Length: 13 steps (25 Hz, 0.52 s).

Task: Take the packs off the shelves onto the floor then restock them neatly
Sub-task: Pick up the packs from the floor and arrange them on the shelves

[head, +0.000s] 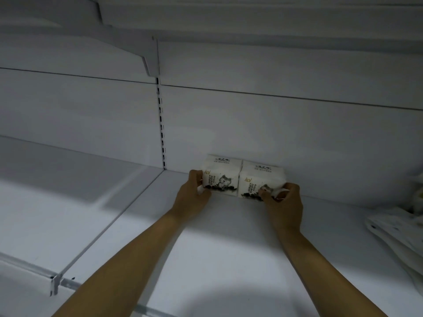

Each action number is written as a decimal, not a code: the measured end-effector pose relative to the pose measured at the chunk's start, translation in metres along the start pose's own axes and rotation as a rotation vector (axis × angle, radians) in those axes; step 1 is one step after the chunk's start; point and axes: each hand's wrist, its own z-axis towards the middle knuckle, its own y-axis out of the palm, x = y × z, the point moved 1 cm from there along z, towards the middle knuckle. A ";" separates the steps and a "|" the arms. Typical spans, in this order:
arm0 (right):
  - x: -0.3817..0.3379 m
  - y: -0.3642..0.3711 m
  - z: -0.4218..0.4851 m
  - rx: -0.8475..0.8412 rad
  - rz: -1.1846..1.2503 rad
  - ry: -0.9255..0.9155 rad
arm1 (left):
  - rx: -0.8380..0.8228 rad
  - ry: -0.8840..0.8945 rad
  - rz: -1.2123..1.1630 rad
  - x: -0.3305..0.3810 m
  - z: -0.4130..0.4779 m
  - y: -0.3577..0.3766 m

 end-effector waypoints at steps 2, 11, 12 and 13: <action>-0.003 -0.001 -0.001 0.010 0.006 0.024 | -0.013 -0.036 0.020 0.004 -0.006 -0.005; -0.054 0.000 -0.061 -0.096 -0.270 -0.355 | 0.114 0.370 0.639 0.023 -0.084 -0.088; -0.065 0.008 -0.070 -0.143 -0.298 -0.398 | 0.111 0.371 0.667 0.024 -0.093 -0.104; -0.079 0.018 -0.082 -0.180 -0.314 -0.434 | 0.128 0.374 0.699 0.024 -0.104 -0.122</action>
